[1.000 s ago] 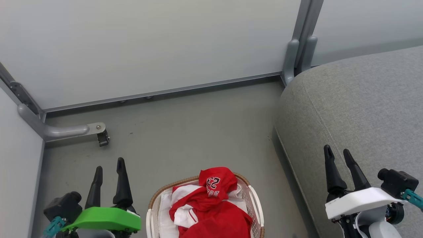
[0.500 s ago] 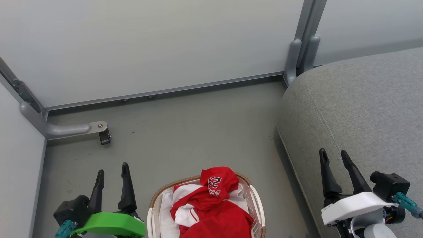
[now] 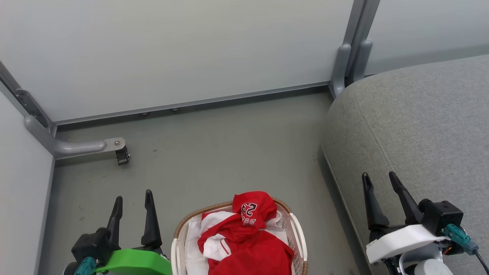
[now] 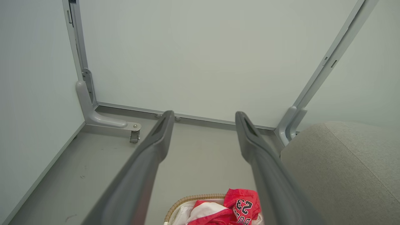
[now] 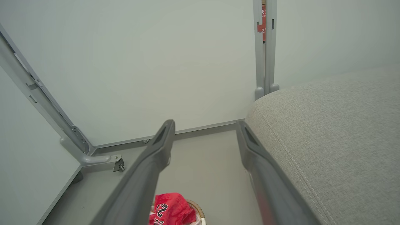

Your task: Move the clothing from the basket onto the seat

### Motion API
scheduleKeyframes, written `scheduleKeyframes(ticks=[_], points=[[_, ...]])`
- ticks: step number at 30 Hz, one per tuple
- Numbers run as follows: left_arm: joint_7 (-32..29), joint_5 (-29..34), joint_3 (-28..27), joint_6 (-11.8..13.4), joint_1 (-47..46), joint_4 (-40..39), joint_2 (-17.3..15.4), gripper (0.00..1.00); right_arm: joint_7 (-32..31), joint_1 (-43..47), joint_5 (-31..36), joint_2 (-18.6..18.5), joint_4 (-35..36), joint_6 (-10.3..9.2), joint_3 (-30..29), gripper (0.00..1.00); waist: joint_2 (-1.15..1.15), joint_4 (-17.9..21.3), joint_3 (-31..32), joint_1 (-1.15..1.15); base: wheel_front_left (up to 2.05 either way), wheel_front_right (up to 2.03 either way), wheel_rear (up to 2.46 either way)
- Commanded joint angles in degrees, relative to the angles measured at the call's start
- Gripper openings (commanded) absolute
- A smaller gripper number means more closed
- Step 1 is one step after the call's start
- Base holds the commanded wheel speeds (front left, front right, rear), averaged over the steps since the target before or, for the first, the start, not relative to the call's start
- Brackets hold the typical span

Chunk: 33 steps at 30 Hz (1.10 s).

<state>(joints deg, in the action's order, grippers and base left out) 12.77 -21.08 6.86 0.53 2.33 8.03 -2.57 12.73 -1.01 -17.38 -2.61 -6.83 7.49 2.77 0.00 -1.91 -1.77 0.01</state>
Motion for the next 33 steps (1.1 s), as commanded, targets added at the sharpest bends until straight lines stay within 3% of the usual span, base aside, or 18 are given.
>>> scheduleKeyframes(ticks=[1, 20, 33], points=[[0.5, 1.1, 0.0, 0.3, 0.7, 0.0, -0.5, 1.0, 0.6, 0.5, 1.4, -0.3, 0.4, 0.0, 0.2, 1.0, 0.0, 0.0, 0.0, 0.0, 0.0, 0.0, 0.0], [2.5, 6.9, 1.2, 0.6, 1.4, 0.9, -0.5, 1.0, 2.6, 0.9, 8.8, -0.4, 1.0, 0.0, 1.2, 1.0, 0.0, -0.3, -0.5, -0.01, 0.0, 0.0, 0.0], [2.5, 6.4, 1.2, 0.4, 1.6, 1.5, -0.5, 1.0, 2.6, 1.2, 8.6, -0.4, 0.4, 0.0, 1.3, 1.0, 0.0, -0.3, -0.3, -0.01, 0.0, 0.0, 0.0]])
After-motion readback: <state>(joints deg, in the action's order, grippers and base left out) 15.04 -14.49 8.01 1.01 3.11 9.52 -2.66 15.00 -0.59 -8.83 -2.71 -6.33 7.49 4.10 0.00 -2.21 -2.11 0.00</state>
